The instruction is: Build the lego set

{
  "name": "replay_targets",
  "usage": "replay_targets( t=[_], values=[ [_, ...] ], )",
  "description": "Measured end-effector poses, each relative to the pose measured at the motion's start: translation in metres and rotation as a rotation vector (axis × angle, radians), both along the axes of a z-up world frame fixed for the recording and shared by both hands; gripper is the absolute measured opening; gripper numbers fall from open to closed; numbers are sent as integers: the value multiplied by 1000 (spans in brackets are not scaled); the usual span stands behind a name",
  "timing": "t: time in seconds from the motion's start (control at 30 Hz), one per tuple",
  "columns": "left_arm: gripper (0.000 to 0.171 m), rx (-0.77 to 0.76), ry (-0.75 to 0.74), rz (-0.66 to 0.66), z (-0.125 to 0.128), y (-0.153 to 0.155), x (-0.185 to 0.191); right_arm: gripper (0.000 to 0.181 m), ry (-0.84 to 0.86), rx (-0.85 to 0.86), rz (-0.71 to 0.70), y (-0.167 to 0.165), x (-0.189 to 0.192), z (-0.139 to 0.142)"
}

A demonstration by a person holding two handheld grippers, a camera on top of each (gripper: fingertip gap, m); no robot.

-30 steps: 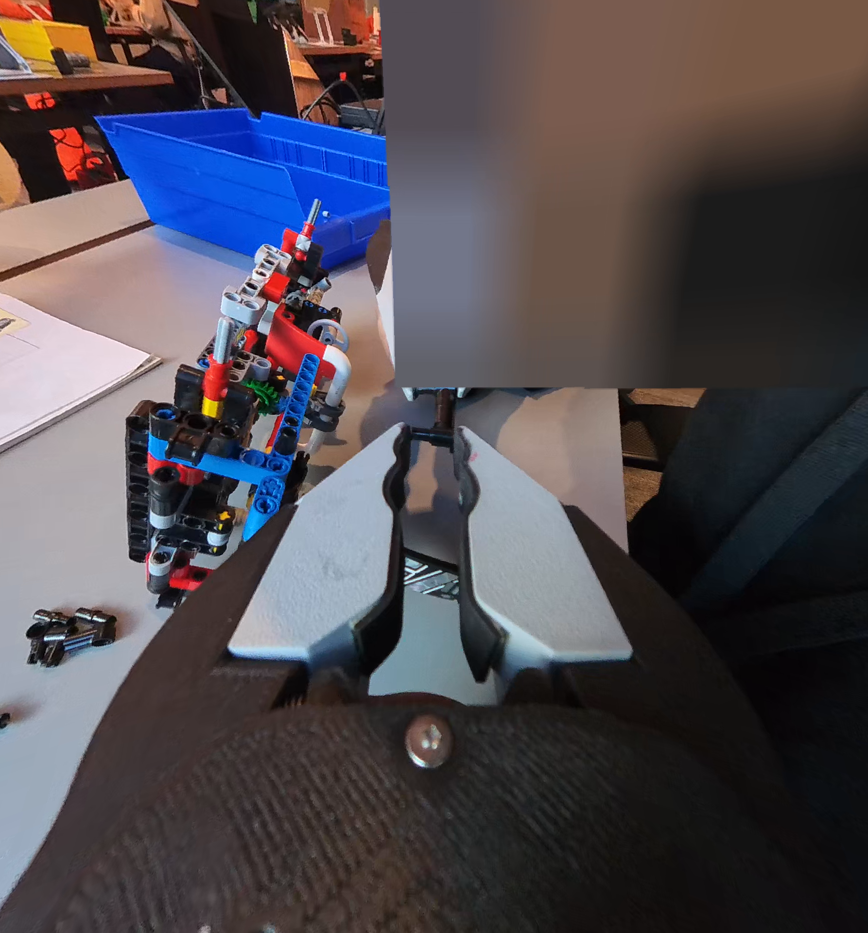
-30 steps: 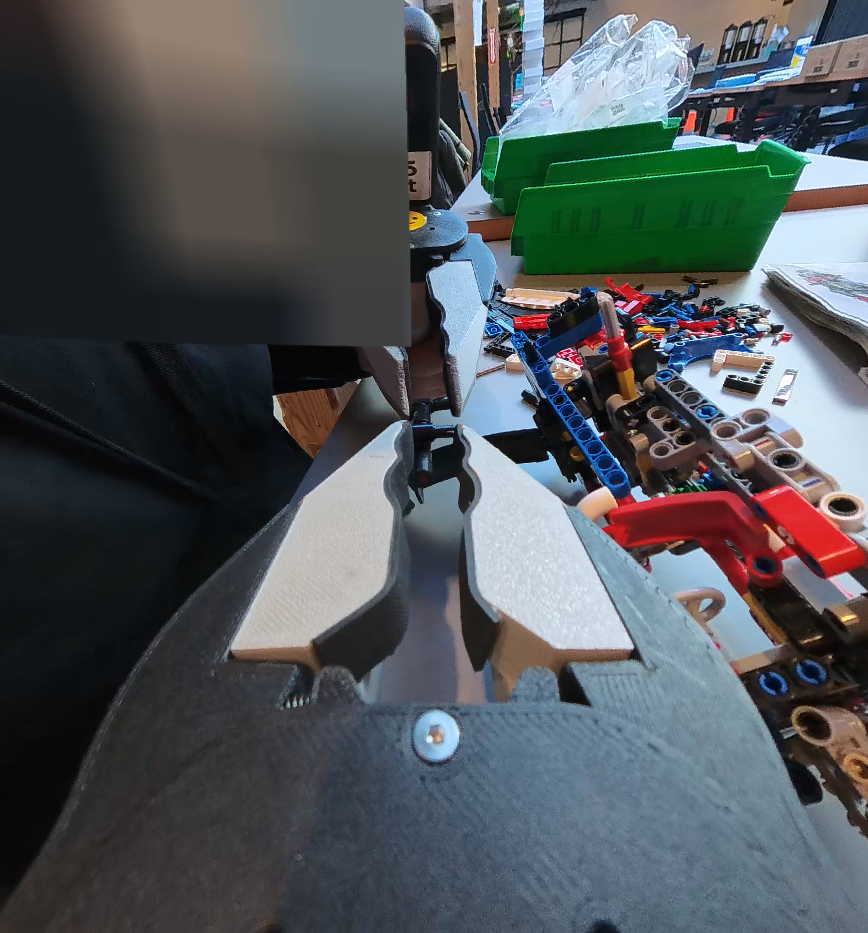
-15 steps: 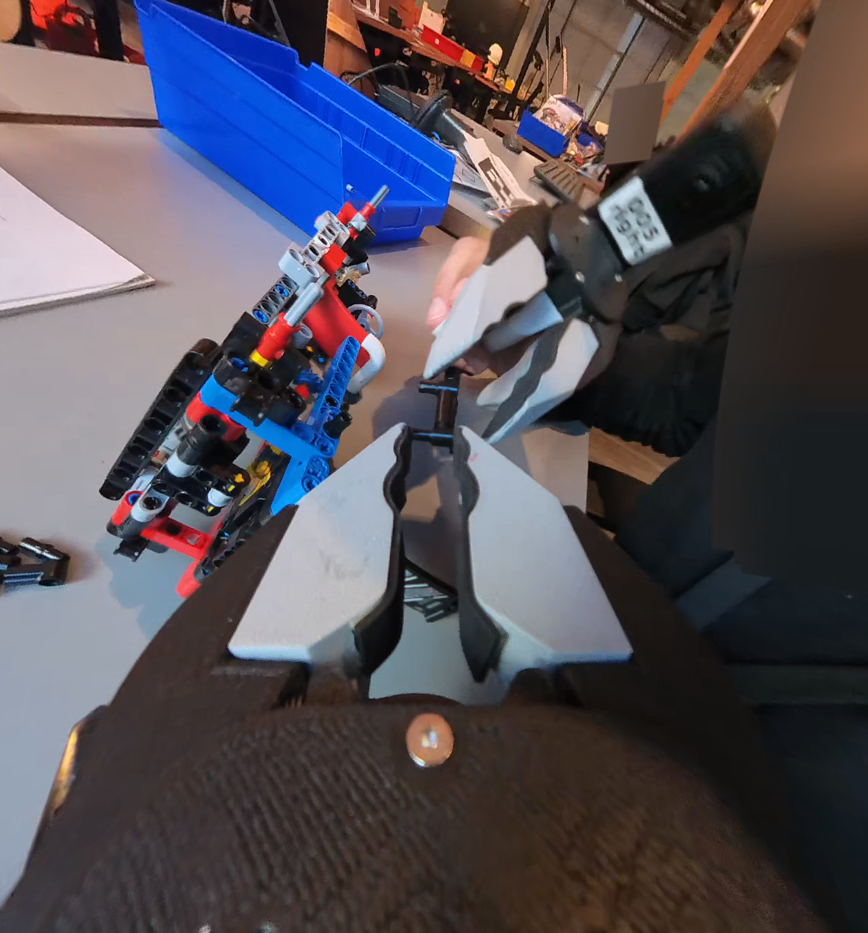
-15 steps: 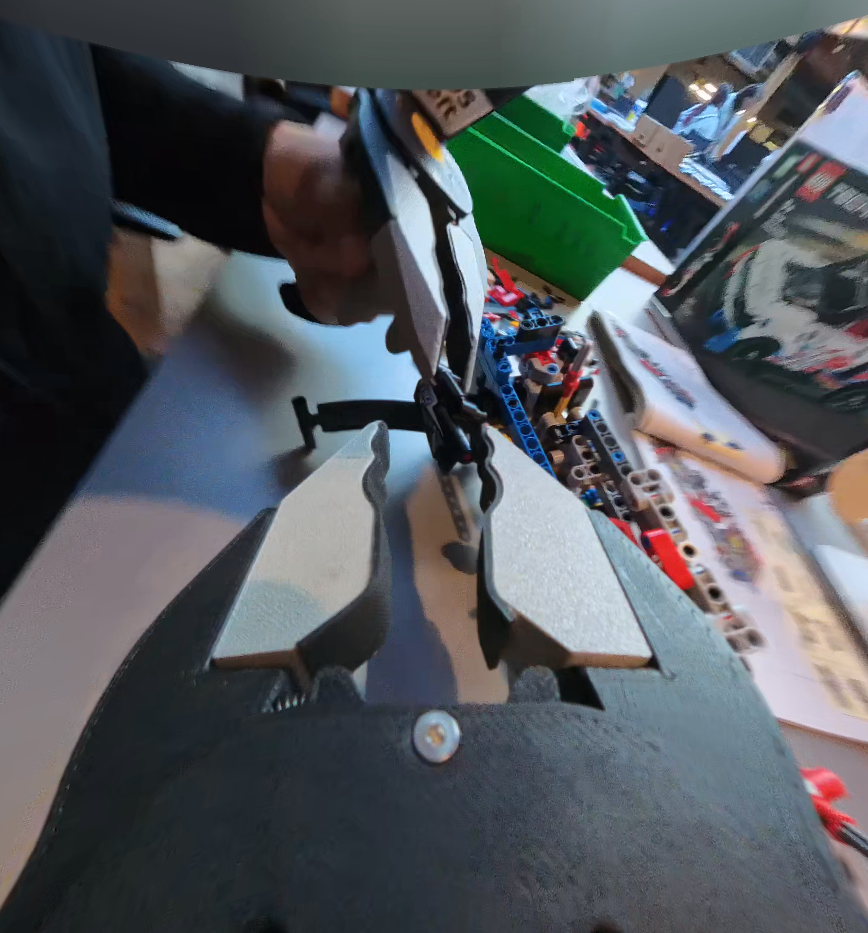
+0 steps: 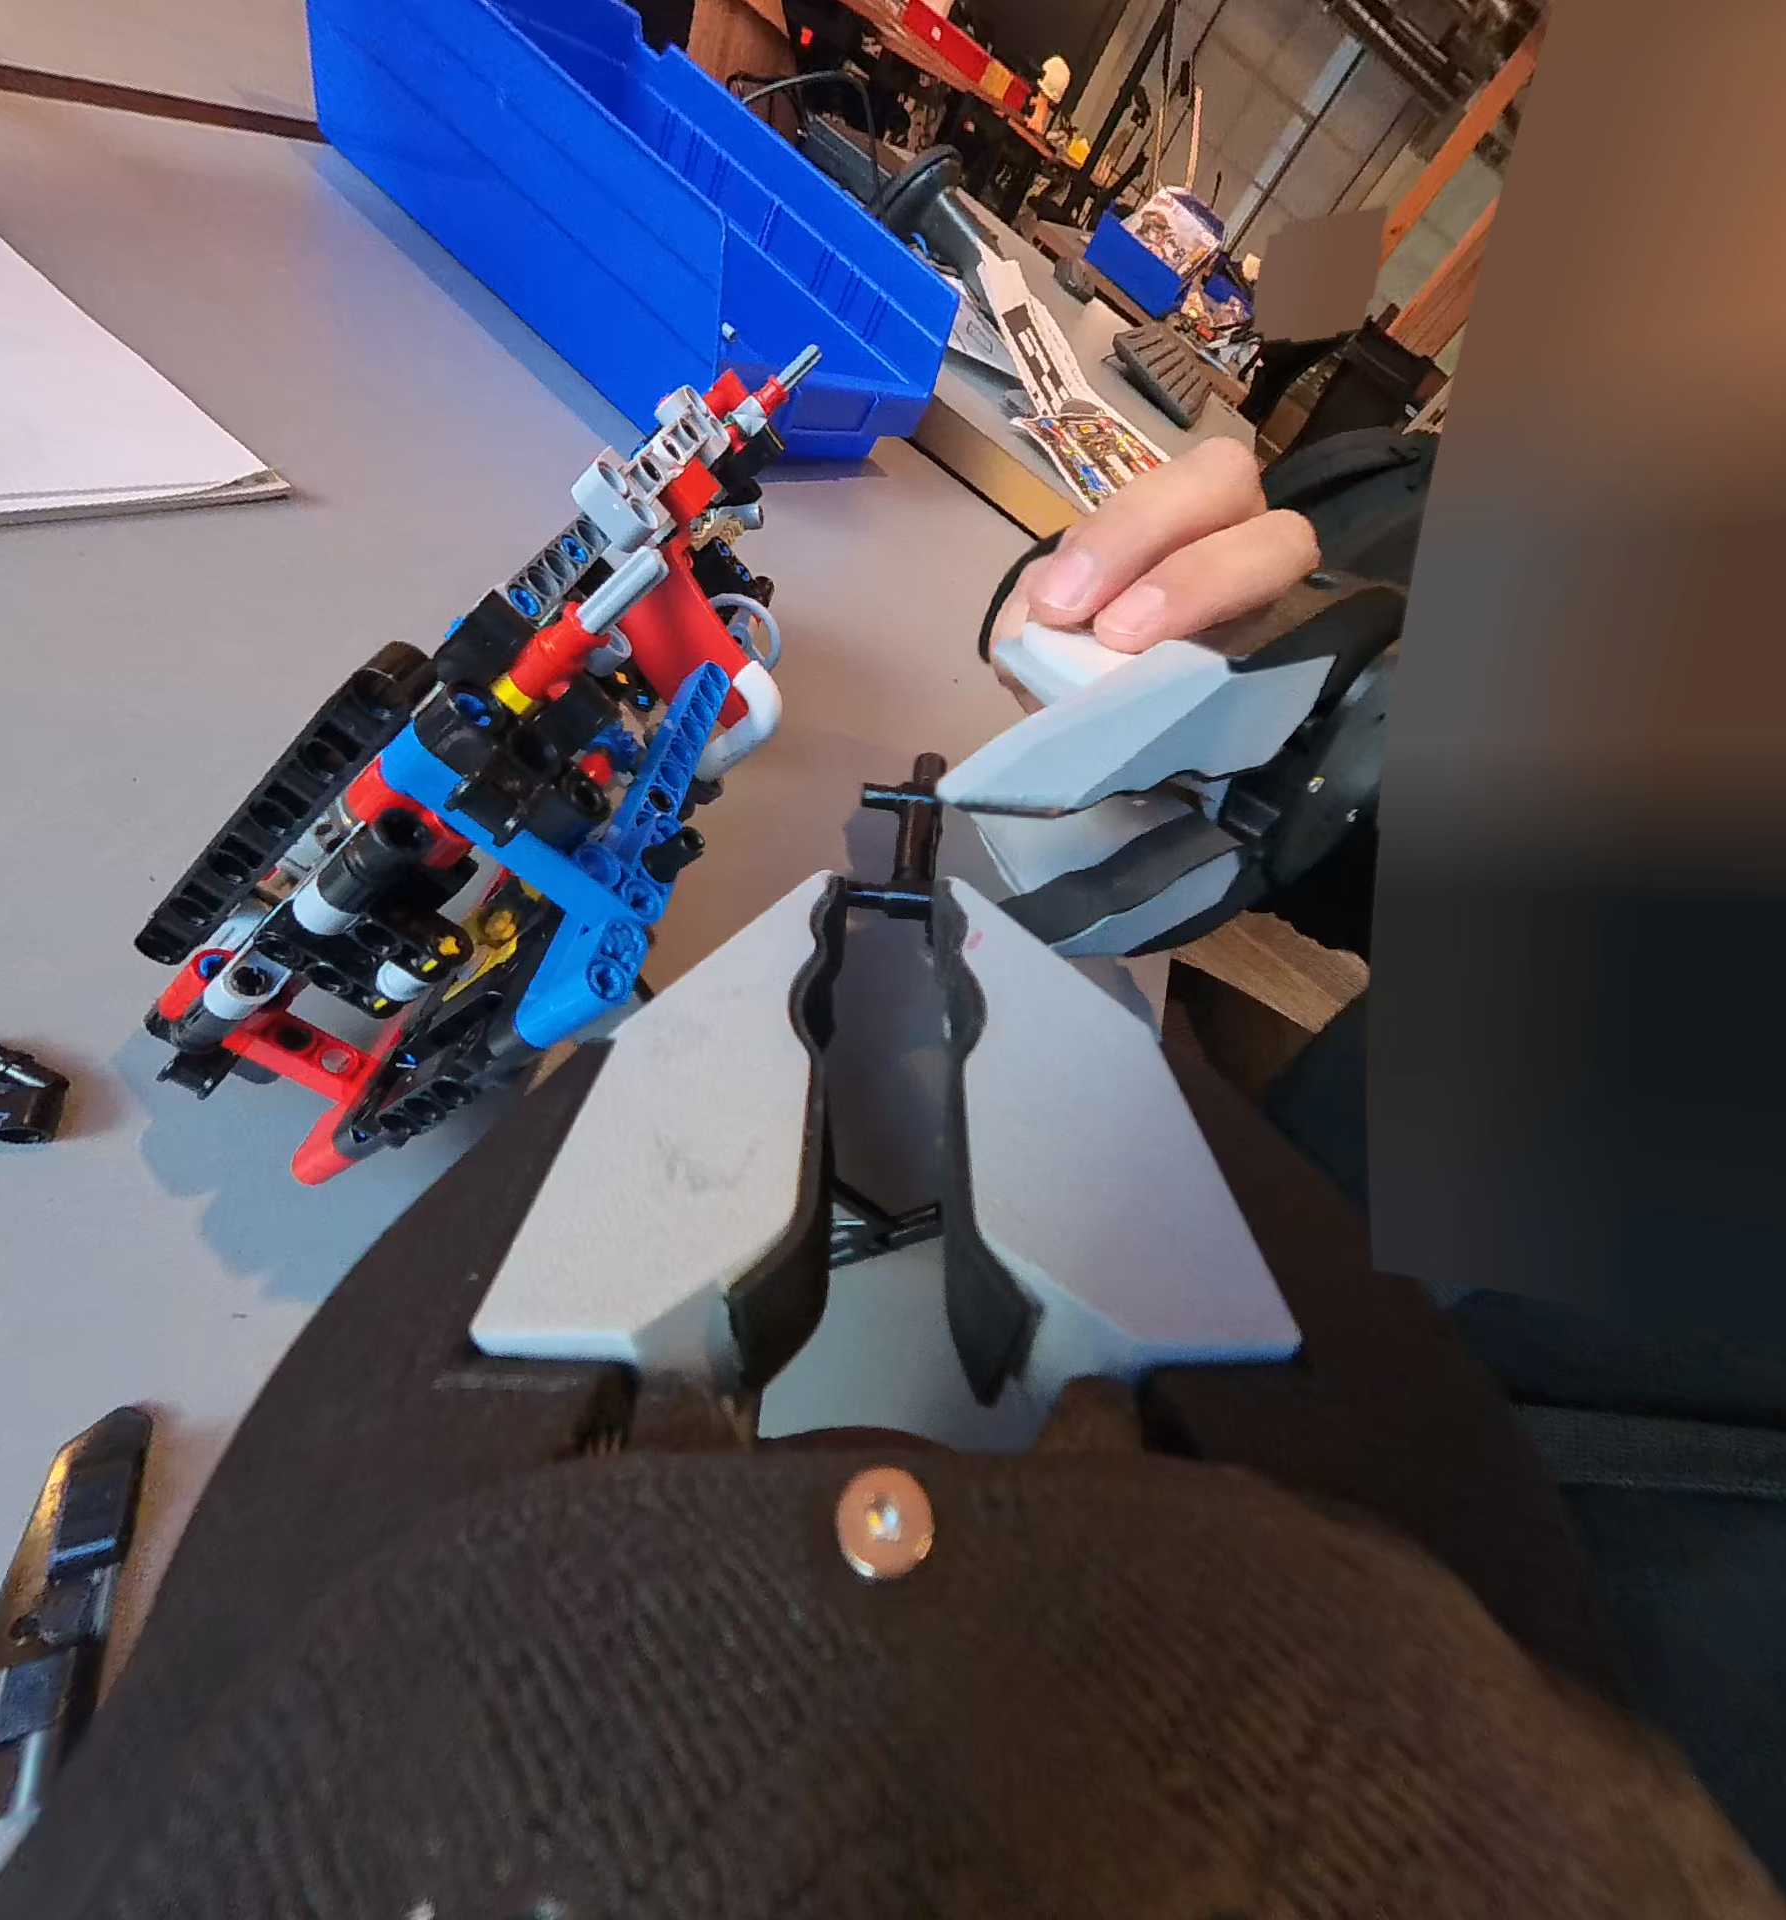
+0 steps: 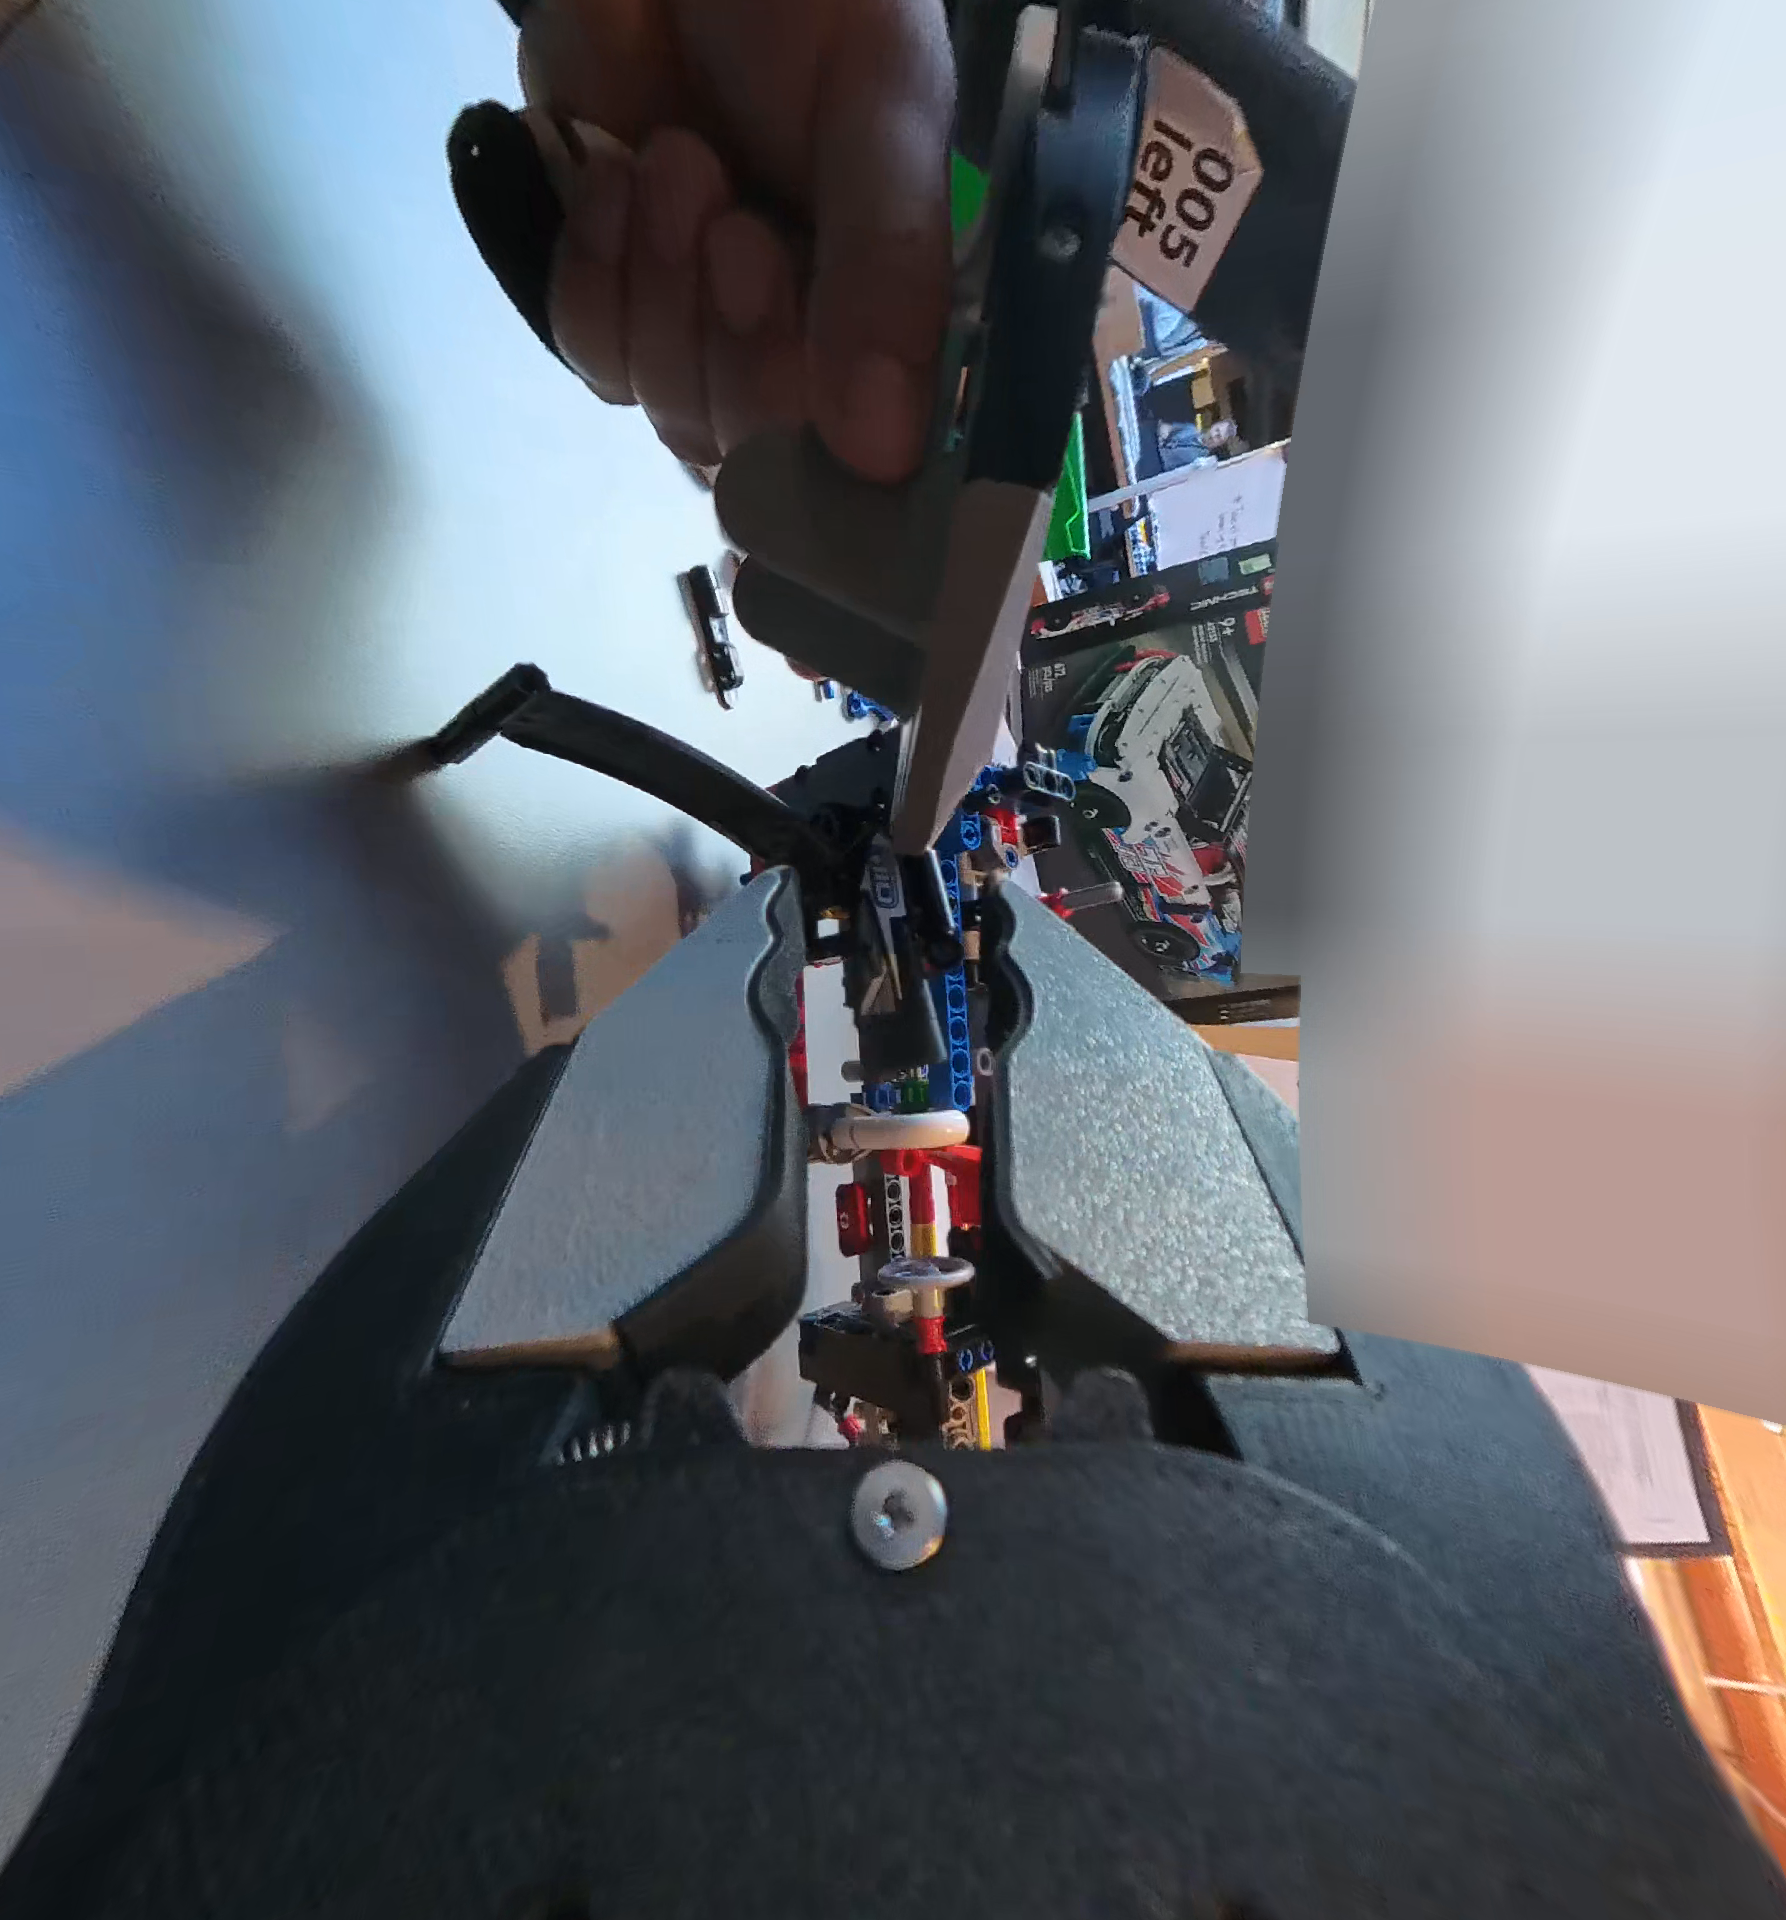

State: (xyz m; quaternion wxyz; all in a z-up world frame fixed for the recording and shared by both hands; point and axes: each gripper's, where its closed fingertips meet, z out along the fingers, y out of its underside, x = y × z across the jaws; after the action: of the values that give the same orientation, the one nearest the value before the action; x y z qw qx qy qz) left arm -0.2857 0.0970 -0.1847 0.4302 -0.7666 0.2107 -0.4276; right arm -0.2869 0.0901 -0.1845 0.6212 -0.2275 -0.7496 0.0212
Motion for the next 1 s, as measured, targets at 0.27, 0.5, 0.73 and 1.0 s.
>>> replay_targets(
  t=[0.27, 0.5, 0.73, 1.0],
  values=[
    [14, -22, -17, 13, 0, -1, -2, 17, -77, 46, 0, 4, -10, -4],
    [25, 13, -12, 10, 7, -2, -3, 17, -72, -120, -9, 12, -9, -4],
    [36, 375, 283, 139, 33, 1, -46, 17, -53, -339, 57, 18, -13, 9],
    [47, 504, 600, 151, -5, 30, -58, 17, -180, -346, 48, 32, -22, -4]
  ],
)
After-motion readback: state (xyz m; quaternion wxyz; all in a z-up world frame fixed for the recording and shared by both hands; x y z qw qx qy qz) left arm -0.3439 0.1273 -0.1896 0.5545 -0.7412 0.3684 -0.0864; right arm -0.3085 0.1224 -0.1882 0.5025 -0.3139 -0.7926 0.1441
